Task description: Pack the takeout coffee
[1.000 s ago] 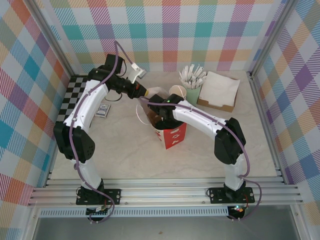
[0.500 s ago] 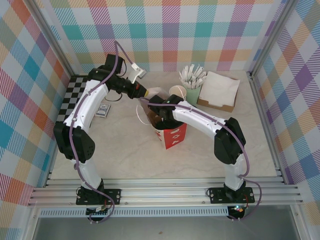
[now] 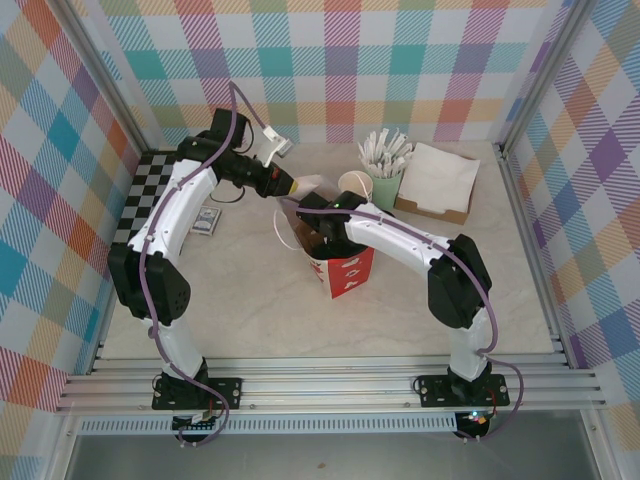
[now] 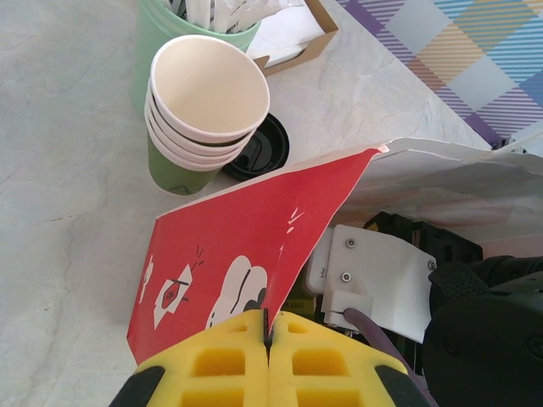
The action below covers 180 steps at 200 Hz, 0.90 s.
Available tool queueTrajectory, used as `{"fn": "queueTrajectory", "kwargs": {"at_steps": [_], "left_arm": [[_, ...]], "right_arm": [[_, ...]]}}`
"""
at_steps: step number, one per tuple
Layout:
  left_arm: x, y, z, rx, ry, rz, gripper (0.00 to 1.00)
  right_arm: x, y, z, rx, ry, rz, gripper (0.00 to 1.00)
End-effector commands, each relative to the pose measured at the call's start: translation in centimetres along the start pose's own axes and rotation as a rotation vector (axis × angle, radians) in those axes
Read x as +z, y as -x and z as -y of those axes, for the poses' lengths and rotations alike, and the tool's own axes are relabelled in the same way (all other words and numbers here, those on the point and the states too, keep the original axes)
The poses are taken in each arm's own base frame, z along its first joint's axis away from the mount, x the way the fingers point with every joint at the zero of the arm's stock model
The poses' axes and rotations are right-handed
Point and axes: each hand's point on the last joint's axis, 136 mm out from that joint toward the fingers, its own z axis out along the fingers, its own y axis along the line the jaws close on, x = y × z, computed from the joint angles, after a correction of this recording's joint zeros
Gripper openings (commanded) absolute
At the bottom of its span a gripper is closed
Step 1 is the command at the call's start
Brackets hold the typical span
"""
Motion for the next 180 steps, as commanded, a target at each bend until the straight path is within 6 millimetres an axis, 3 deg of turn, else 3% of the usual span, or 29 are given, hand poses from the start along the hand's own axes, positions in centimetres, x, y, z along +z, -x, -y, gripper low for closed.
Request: {"fn": "queueTrajectory", "kwargs": {"at_steps": [1, 180], "left_arm": [[-0.4, 1.3, 0.6, 0.029, -0.015, 0.033, 0.0], [-0.4, 1.4, 0.7, 0.018, -0.024, 0.034, 0.0]], "right_arm": [[2.4, -1.9, 0.7, -0.005, -0.043, -0.101, 0.55], [3.6, -1.7, 0.7, 0.006, -0.035, -0.037, 0.54]]}}
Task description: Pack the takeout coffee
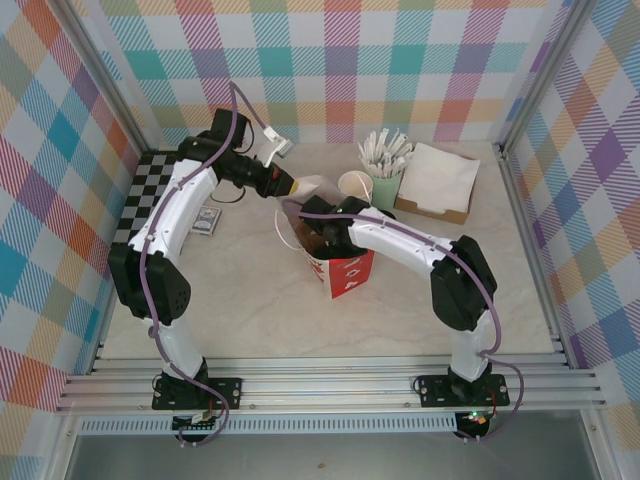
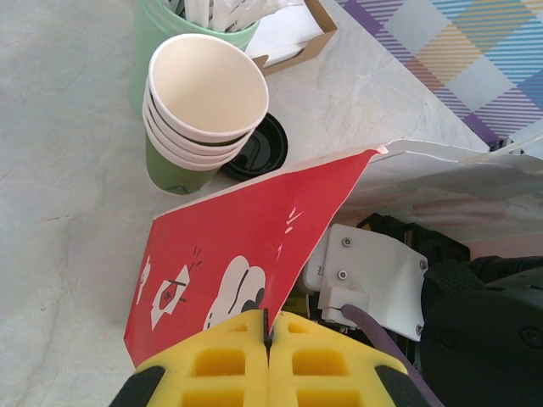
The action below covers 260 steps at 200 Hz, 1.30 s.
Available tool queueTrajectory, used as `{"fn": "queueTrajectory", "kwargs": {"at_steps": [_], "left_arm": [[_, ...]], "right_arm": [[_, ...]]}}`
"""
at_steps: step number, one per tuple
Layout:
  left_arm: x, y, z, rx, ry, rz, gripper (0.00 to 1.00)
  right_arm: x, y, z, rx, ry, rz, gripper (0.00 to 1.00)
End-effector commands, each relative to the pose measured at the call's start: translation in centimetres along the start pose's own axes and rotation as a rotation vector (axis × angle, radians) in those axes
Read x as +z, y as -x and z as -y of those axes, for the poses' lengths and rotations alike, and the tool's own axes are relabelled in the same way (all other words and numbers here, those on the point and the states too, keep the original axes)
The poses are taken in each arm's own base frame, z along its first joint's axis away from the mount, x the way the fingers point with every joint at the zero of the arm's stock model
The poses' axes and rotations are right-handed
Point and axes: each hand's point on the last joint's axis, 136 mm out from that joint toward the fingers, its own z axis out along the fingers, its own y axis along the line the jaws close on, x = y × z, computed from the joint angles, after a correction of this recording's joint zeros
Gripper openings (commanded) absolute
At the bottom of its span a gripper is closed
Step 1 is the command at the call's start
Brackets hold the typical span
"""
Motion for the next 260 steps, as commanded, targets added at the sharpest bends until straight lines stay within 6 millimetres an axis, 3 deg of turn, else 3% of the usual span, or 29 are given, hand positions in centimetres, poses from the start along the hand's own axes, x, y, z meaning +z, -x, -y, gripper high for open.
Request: {"fn": "queueTrajectory", "kwargs": {"at_steps": [1, 106, 211, 260], "left_arm": [[-0.5, 1.4, 0.8, 0.024, -0.021, 0.035, 0.0], [-0.4, 1.4, 0.8, 0.02, -0.028, 0.036, 0.0], [-0.3, 1.5, 0.7, 0.018, -0.031, 0.037, 0.0], [-0.2, 1.4, 0.7, 0.015, -0.033, 0.035, 0.0]], "right_arm": [[2.6, -1.9, 0.7, -0.003, -0.044, -0.076, 0.54], [2.6, -1.0, 0.6, 0.004, -0.041, -0.02, 0.54], [5.3, -2.2, 0.7, 0.005, -0.046, -0.035, 0.54], [5.5, -2.6, 0.8, 0.01, -0.051, -0.041, 0.54]]}}
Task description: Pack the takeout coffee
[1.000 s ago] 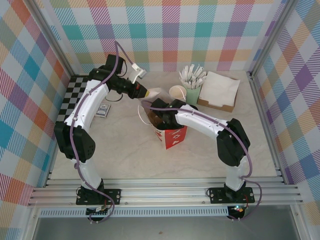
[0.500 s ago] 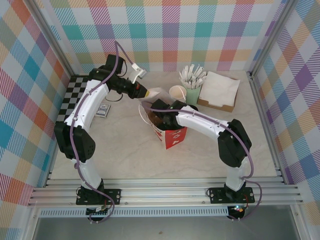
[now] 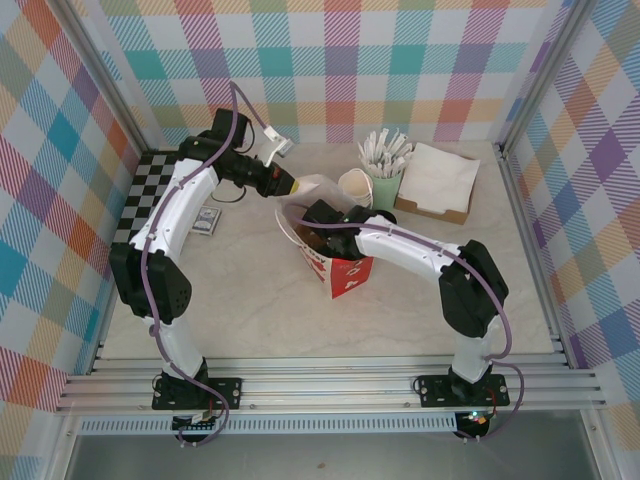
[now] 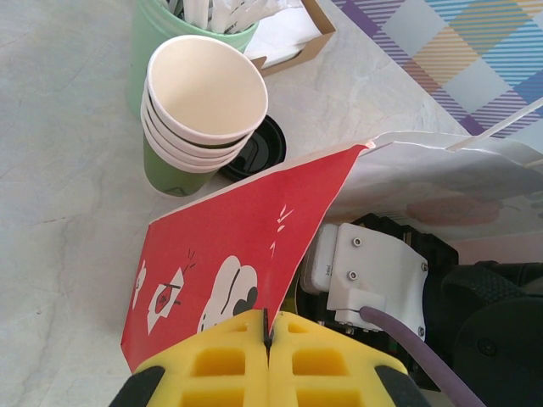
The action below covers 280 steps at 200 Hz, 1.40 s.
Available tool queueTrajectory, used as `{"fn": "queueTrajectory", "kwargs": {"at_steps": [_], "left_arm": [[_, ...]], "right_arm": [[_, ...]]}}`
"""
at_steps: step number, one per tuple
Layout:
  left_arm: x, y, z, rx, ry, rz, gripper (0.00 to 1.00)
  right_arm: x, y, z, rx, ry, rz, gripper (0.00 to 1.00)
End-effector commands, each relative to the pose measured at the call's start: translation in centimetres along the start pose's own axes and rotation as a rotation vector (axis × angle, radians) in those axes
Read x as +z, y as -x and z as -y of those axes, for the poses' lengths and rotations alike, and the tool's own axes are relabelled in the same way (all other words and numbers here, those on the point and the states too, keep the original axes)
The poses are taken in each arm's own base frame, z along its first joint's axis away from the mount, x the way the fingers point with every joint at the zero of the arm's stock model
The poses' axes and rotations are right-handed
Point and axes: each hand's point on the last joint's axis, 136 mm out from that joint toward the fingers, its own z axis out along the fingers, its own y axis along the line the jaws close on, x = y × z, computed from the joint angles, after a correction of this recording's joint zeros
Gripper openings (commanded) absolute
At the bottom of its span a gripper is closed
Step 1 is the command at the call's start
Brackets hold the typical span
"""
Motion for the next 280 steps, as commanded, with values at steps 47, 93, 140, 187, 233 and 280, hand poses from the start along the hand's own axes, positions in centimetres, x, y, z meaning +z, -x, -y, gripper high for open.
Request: {"fn": "queueTrajectory", "kwargs": {"at_steps": [47, 93, 140, 187, 233, 280], "left_arm": [[-0.6, 1.4, 0.9, 0.022, -0.02, 0.036, 0.0], [-0.5, 1.4, 0.8, 0.021, -0.019, 0.036, 0.0], [-0.5, 1.3, 0.8, 0.018, -0.023, 0.033, 0.0], [-0.6, 1.3, 0.9, 0.02, -0.022, 0.035, 0.0], [-0.5, 1.3, 0.8, 0.019, -0.023, 0.034, 0.0], [-0.5, 1.4, 0.8, 0.022, -0.023, 0.036, 0.0]], "right_arm": [[4.5, -4.3, 0.6, -0.011, -0.054, -0.165, 0.54], [4.0, -3.9, 0.7, -0.003, -0.054, -0.143, 0.54], [3.3, -2.9, 0.8, 0.013, -0.051, -0.09, 0.53], [3.7, -3.1, 0.9, 0.012, -0.057, -0.091, 0.53], [4.1, -3.8, 0.9, 0.002, -0.06, -0.114, 0.53], [4.0, -3.9, 0.9, -0.003, -0.054, -0.122, 0.54]]}}
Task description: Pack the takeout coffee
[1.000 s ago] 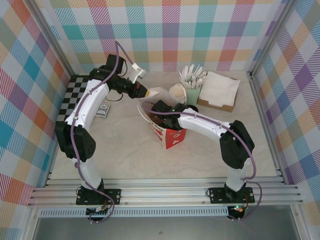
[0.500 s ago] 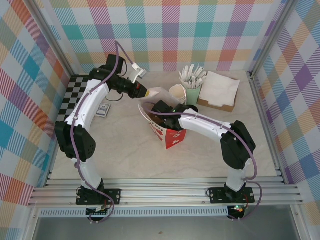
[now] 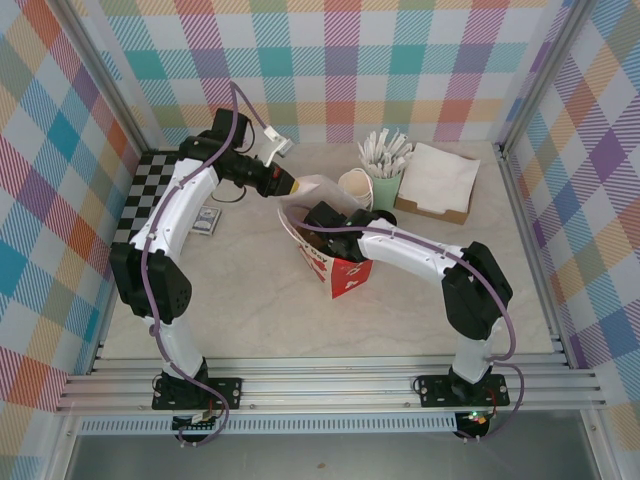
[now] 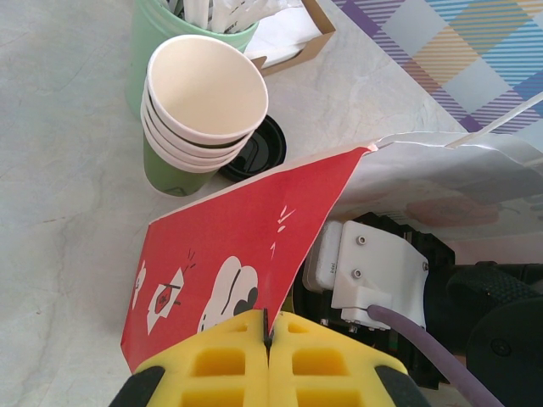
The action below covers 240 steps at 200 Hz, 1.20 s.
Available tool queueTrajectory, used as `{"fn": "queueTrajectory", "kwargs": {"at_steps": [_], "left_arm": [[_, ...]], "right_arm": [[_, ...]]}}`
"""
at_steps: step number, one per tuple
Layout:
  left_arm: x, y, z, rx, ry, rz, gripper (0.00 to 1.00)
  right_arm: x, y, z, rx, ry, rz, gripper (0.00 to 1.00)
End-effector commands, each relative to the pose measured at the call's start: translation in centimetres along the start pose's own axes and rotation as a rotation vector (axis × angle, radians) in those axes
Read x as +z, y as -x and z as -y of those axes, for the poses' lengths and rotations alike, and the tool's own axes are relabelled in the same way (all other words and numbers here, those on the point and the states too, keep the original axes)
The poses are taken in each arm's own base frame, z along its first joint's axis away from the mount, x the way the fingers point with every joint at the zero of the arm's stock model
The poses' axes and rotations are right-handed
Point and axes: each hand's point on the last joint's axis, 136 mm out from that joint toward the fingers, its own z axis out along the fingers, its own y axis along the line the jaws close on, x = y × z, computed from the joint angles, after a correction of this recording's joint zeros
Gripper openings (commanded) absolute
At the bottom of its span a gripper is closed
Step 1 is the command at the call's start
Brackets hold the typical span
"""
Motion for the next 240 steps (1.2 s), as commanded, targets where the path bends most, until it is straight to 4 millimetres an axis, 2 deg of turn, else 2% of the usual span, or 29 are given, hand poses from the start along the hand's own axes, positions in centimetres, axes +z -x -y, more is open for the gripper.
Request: {"fn": "queueTrajectory", "kwargs": {"at_steps": [1, 26, 72, 151, 203, 240], "left_arm": [[-0.5, 1.4, 0.9, 0.024, -0.023, 0.037, 0.0], [-0.7, 1.9, 0.8, 0.017, 0.005, 0.05, 0.0], [-1.2, 2.9, 3.1, 0.12, 0.038, 0.082, 0.0], [-0.2, 2.2, 2.0, 0.102, 0.047, 0.042, 0.0], [-0.9, 3.3, 2.5, 0.099, 0.048, 0.082, 0.0], [-1.7, 4.2, 2.7, 0.104, 0.074, 0.13, 0.0]], "right_arm": [[3.7, -4.3, 0.8, -0.012, -0.055, -0.168, 0.54], [3.5, -4.5, 0.7, -0.016, -0.052, -0.179, 0.56], [3.3, -4.3, 0.2, -0.027, -0.045, -0.196, 0.56], [2.9, -4.6, 0.2, -0.027, -0.04, -0.21, 0.58], [1.5, -4.6, -0.3, -0.016, -0.005, -0.23, 0.62], [0.1, -3.3, -0.8, -0.012, 0.02, -0.209, 0.64]]}}
